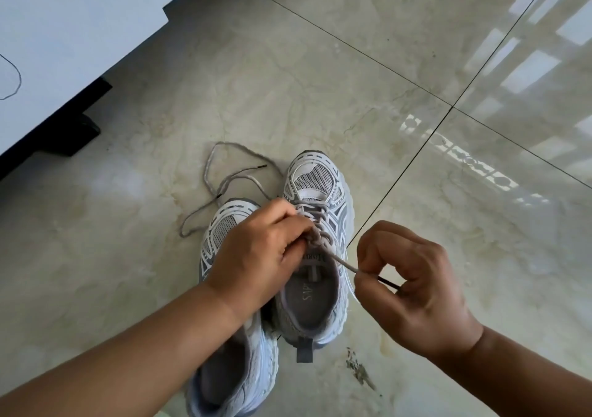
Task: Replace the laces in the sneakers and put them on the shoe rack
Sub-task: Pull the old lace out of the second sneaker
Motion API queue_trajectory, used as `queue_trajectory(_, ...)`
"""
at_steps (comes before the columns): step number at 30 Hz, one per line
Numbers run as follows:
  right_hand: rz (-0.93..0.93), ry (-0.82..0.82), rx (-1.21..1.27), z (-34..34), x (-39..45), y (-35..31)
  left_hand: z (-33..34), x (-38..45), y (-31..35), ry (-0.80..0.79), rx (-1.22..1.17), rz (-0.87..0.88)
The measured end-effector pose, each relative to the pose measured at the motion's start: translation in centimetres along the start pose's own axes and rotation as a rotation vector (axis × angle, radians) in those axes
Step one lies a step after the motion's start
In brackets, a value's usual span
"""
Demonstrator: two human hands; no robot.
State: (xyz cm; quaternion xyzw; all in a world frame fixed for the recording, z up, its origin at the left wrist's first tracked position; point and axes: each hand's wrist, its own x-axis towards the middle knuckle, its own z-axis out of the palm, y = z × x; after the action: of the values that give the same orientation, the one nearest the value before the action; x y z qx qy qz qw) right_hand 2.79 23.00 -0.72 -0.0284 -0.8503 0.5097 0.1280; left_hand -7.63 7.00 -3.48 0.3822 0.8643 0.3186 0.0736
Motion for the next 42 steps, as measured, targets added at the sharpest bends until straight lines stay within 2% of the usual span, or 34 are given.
queue_trajectory(7,0.006,0.107,0.006,-1.5,0.4,0.4,-0.4,0.7,-0.4,0.029,-0.007,-0.015)
queue_trajectory(15,0.195,0.272,-0.168,-2.4,0.5,1.4,-0.4,0.6,-0.4,0.042,-0.033,-0.005)
queue_trajectory(18,0.314,0.25,-0.159,-2.0,0.5,1.8,-0.4,0.7,-0.2,0.008,0.005,0.004)
queue_trajectory(20,0.407,0.166,0.021,-1.6,0.7,1.6,-0.6,0.8,-0.2,-0.024,0.009,0.023)
queue_trajectory(24,0.564,0.008,0.7,-0.7,1.6,-0.5,-0.4,0.9,-0.3,-0.022,-0.098,0.035)
queue_trajectory(26,0.641,-0.048,0.823,-0.8,2.1,-1.2,-0.3,0.9,-0.5,0.0,-0.162,-0.012)
queue_trajectory(27,0.655,-0.078,0.705,-0.9,2.2,-1.1,-0.1,0.9,-0.5,0.002,-0.168,-0.018)
queue_trajectory(29,0.603,-0.121,0.257,-0.9,2.0,-0.1,0.0,0.9,-0.6,0.002,-0.165,-0.012)
queue_trajectory(32,0.328,-0.173,-0.319,-0.5,1.8,0.8,0.0,1.0,-0.5,0.011,-0.178,-0.018)
queue_trajectory(34,0.187,-0.253,-0.583,-0.2,1.5,1.0,0.0,1.0,-0.5,0.008,-0.19,-0.029)
queue_trajectory(37,0.17,-0.184,-0.687,-0.6,1.5,1.2,-0.3,1.0,-0.5,-0.02,-0.18,-0.021)
queue_trajectory(42,0.141,-0.132,-0.538,-0.7,1.5,1.4,-1.0,1.0,-0.7,-0.098,-0.097,0.058)
